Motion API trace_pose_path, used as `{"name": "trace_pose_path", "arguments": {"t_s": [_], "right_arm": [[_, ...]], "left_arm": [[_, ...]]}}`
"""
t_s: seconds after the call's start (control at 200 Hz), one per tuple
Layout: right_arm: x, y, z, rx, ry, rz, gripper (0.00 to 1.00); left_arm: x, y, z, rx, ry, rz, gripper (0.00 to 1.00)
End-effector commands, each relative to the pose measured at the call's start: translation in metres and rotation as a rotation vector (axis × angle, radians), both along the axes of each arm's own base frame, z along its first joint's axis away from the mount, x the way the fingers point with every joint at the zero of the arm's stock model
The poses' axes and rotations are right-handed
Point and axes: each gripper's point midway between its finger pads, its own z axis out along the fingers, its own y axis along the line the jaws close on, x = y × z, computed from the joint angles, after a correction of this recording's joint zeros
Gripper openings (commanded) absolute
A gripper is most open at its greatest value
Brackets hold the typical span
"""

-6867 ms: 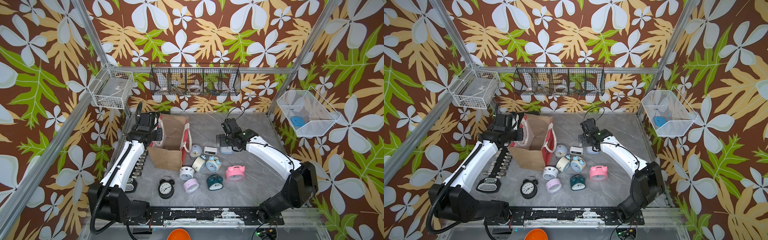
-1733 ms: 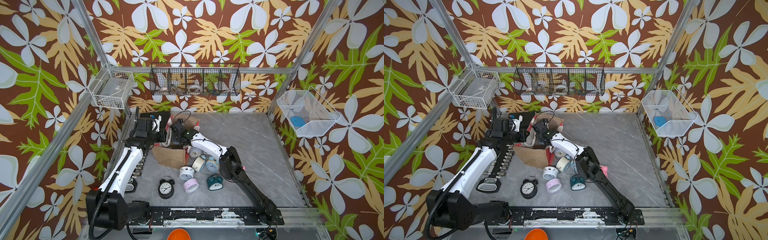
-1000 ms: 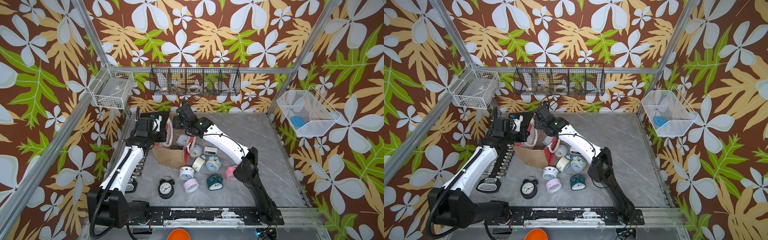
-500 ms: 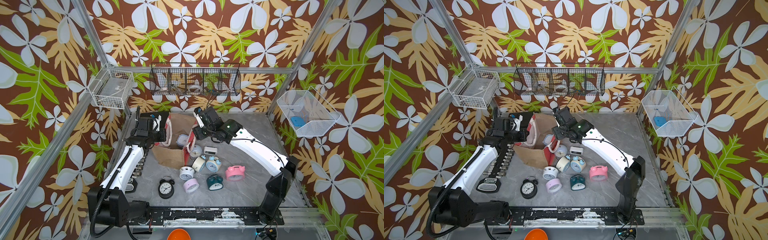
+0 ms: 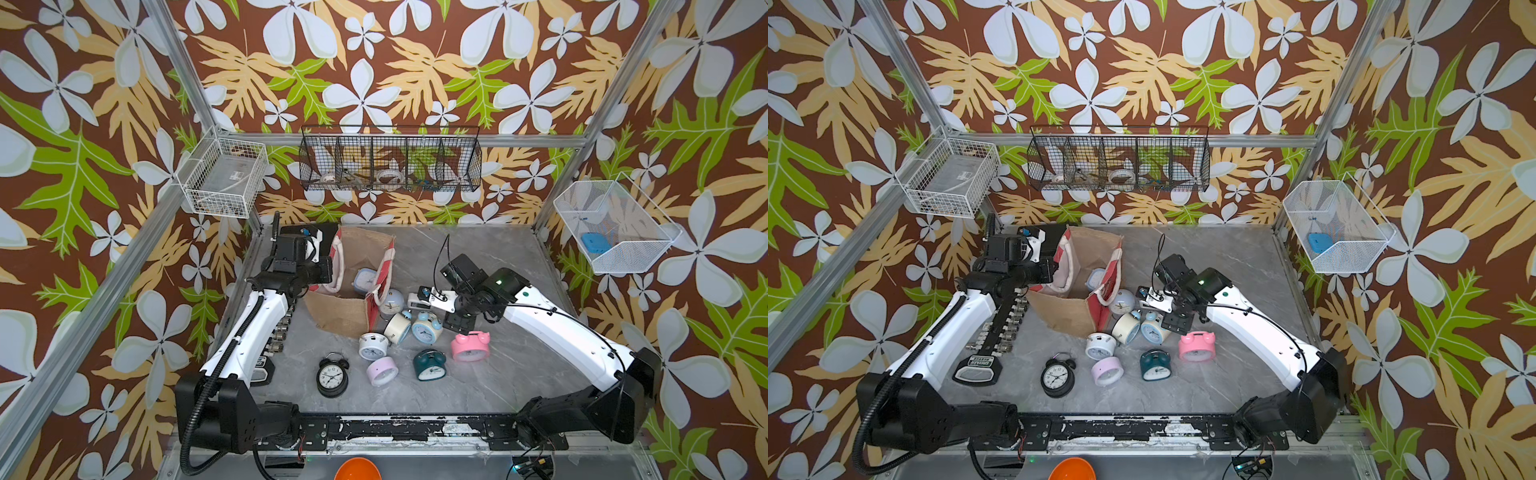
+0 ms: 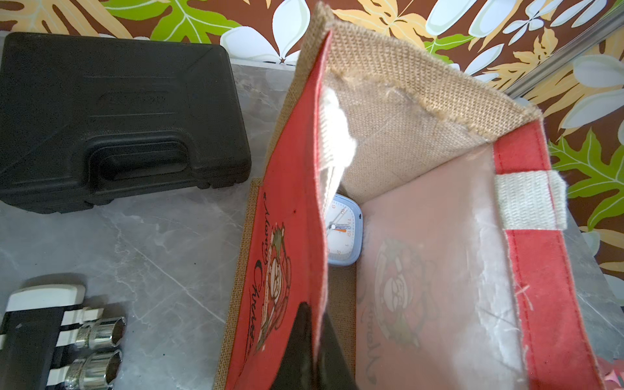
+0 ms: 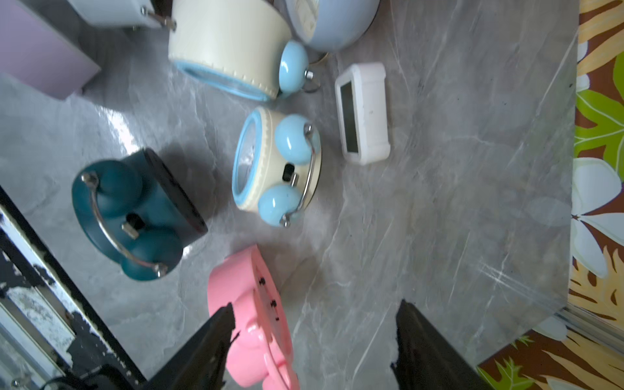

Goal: Put the alarm clock into the canvas bag
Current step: Pick up the alarm from the center of the board.

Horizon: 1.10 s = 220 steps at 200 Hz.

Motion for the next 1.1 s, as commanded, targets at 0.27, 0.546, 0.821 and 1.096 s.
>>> {"name": "trace_pose_path", "arguments": {"t_s": [0.27, 0.546, 0.821, 1.096], "right_arm": [[-0.021, -0.045, -0.053, -0.156, 0.166, -0.018, 0.92], [-0.038, -0.037, -0.091, -0.114, 0.281, -0.022, 0.9], [-0.043, -0.052, -0.126, -0.173, 0.292, -0.057, 0.84], [-0.043, -0.05, -0.124, -0.159, 0.295, -0.065, 0.63]], "left_arm": [[-0.001, 0.002, -0.001, 0.006, 0.009, 0.001, 0.0], [-0.001, 0.003, -0.002, 0.01, 0.011, 0.004, 0.0], [-0.001, 0.003, -0.004, 0.009, 0.019, 0.005, 0.0], [0.0, 0.004, -0.006, 0.013, 0.021, 0.009, 0.0]]}}
